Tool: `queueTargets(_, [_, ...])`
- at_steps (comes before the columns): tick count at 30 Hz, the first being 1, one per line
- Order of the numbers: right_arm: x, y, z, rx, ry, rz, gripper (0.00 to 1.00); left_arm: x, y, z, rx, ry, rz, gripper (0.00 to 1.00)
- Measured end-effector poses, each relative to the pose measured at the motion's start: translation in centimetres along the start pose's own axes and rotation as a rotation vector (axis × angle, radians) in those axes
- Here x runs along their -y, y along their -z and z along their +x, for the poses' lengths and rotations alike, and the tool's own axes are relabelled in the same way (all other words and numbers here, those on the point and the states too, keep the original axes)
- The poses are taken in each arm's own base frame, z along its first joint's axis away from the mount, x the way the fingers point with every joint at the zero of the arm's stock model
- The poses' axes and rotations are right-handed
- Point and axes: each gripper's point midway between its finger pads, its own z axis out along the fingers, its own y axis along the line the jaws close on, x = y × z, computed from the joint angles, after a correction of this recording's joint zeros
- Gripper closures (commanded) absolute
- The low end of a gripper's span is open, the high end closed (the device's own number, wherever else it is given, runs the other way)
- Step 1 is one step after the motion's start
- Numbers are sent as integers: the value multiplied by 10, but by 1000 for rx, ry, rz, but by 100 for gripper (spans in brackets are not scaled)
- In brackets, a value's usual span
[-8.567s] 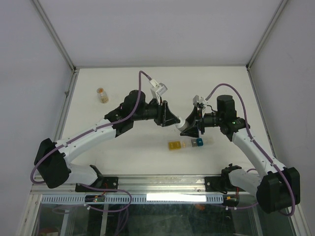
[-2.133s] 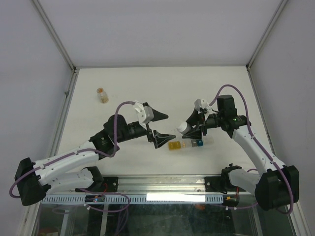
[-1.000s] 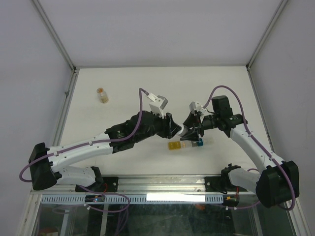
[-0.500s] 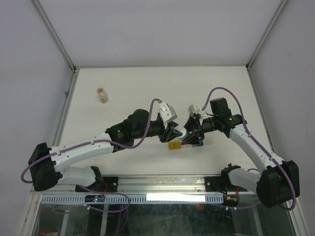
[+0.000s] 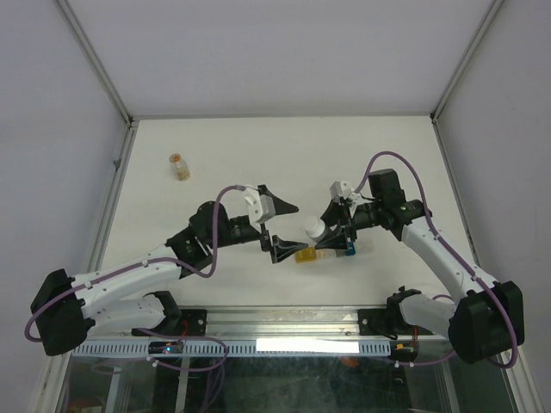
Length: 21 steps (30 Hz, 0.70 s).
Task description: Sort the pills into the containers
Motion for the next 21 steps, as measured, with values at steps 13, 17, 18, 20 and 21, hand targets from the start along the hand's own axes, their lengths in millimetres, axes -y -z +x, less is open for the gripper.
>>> queueTargets(13, [0, 0, 0, -1, -1, 1, 100, -22, 25, -16, 31, 588, -430, 33])
queueTargets(17, [1, 0, 1, -4, -3, 3, 100, -14, 9, -16, -49, 612, -453, 31])
queueTargets(18, [1, 0, 1, -4, -2, 3, 100, -16, 7, -15, -62, 614, -464, 31])
queueTargets(20, [1, 0, 1, -5, -2, 5, 100, -19, 3, -12, -82, 616, -480, 31])
queueTargets(21, [1, 0, 1, -5, -2, 5, 100, -20, 1, -9, -95, 617, -488, 31])
